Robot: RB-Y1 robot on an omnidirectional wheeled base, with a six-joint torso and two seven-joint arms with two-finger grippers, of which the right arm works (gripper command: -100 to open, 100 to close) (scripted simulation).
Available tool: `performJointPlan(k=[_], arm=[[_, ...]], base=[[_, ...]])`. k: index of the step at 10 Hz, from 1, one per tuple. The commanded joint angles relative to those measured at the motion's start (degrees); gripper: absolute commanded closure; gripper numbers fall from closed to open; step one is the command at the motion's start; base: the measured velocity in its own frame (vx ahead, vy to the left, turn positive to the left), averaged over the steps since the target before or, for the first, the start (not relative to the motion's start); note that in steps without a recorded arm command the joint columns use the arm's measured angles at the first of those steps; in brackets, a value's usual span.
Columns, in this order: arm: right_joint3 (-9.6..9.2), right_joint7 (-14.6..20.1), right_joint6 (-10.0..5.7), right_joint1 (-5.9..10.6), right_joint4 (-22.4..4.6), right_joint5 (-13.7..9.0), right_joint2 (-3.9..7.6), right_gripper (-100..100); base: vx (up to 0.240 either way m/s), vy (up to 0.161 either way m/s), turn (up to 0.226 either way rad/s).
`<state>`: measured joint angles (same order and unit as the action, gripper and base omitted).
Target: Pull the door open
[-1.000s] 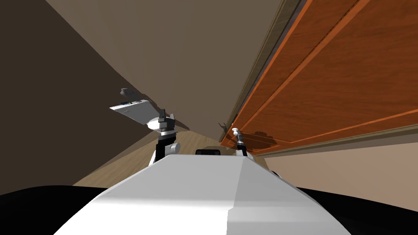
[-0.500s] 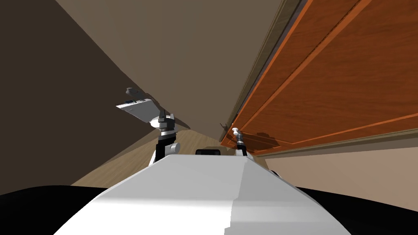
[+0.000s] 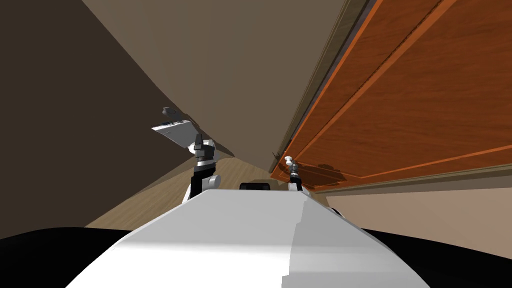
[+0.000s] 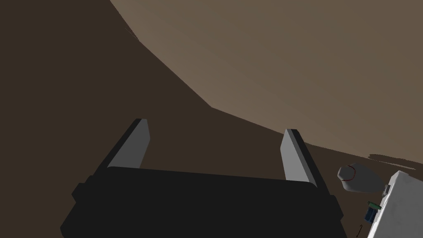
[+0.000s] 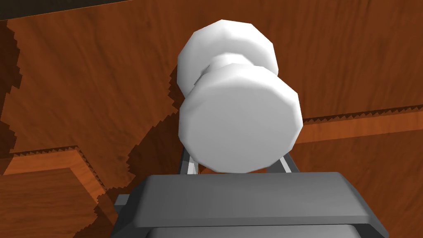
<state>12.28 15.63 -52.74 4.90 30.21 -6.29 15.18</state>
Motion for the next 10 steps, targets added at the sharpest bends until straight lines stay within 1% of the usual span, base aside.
performJointPlan(k=[1, 2, 5, 6, 7, 8, 9, 10], arm=[[-0.50, 1.9, -0.30, 0.43, 0.3, -0.2, -0.51, 100], [-0.55, 4.0, -0.15, 0.59, 0.2, -0.9, -0.57, 100], [-0.55, 4.3, -0.15, 0.59, 0.2, -0.9, -0.57, 100], [-0.61, 6.7, 0.01, 0.75, 0.2, -1.6, -0.63, 100], [-0.66, 8.0, 0.16, 0.90, 0.1, -2.3, -0.69, 100], [-0.66, 9.1, 0.16, 0.90, 0.1, -2.3, -0.69, 100], [-0.66, 9.1, 0.16, 0.90, 0.1, -2.3, -0.69, 100], [-0.72, 11.5, 0.31, 1.06, 0.0, -3.0, -0.75, 100]], base=[[-0.036, -0.016, 0.040], [-0.047, -0.014, 0.065], [-0.018, -0.006, 0.016], [-0.029, -0.006, 0.046], [-0.066, -0.014, 0.116], [-0.048, -0.023, 0.067], [-0.015, -0.015, 0.010], [-0.030, -0.013, 0.065]])
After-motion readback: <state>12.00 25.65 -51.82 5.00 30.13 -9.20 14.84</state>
